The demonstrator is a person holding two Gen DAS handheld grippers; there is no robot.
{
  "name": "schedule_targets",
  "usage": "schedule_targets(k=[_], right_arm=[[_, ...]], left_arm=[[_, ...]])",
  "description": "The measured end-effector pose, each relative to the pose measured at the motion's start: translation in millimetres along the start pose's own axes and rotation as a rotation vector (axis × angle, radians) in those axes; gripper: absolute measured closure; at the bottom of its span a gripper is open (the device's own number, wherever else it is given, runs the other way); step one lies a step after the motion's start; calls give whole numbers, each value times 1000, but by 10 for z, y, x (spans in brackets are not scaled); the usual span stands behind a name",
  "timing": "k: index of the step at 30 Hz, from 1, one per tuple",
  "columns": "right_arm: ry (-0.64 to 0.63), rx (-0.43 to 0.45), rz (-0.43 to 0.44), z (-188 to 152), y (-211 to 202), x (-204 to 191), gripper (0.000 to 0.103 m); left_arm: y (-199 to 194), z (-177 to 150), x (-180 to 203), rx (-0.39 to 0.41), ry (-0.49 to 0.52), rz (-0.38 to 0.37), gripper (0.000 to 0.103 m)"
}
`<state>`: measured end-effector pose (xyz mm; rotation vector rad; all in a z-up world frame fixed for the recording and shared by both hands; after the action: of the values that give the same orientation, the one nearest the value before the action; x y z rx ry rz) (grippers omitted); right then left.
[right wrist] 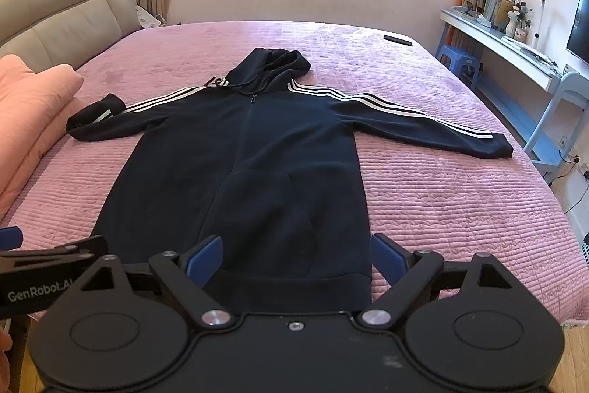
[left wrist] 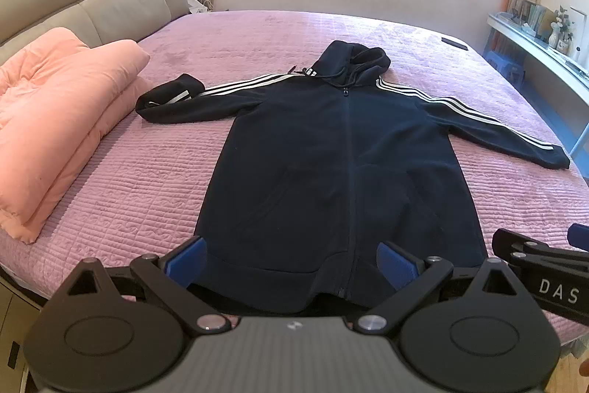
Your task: Fold large clothes
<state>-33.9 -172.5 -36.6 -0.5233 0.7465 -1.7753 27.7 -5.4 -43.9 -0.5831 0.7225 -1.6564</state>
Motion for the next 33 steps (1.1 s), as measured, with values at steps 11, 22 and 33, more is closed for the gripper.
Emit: schedule_targets(k=[11, 22, 33], right_arm=[[24, 29, -42, 72, 282, 119, 1], [251, 6, -20, 460, 1811, 475, 1], [345, -153, -169, 1174, 2196, 1056, 1]], left_arm=[[354, 49, 52, -19, -3, -14, 2], [1893, 784, 387, 0, 36, -47, 2], [2318, 1550, 648, -119, 117, -128, 1]])
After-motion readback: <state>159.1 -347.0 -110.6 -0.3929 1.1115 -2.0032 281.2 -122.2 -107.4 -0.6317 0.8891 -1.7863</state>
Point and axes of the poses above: each gripper's, at about its wrist camera, not at the fingertips, and y roughly the way its jaws point, x to its right, z to its top, the point moved 7 cm from there along y, roughly the way its jaws point
